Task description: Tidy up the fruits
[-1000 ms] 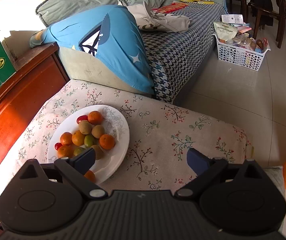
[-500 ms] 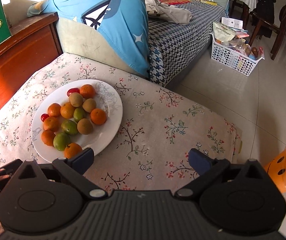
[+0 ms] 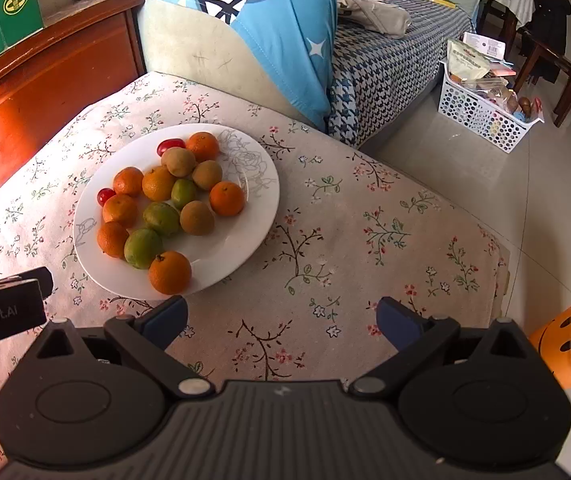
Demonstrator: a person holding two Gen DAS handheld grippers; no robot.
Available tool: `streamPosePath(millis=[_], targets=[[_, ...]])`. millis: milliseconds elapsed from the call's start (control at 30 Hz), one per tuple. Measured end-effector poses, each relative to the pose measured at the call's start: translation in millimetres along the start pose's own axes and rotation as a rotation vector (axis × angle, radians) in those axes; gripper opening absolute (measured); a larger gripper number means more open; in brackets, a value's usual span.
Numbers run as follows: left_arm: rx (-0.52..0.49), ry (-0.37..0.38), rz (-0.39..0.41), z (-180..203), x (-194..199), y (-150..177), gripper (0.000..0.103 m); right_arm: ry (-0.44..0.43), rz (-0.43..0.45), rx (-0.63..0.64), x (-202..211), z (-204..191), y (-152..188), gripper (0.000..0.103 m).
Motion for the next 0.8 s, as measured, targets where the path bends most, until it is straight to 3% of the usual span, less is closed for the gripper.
streamPosePath(millis=[800], targets=[[-0.026, -0.017, -0.018, 3.2, -11.0, -0.1, 0.096, 0.019, -0.016, -0.017, -12.2, -6.8, -0.2, 0.100]])
Point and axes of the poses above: each gripper's, at about its wrist camera, not at the fingertips, and x roughly against the way its jaws point, z to its right, y to its underside, the point moved 6 cm from there along -x, roughly the way its jaws point, and after that the axes turned 15 degrees about -x, right-handed, at the moved point
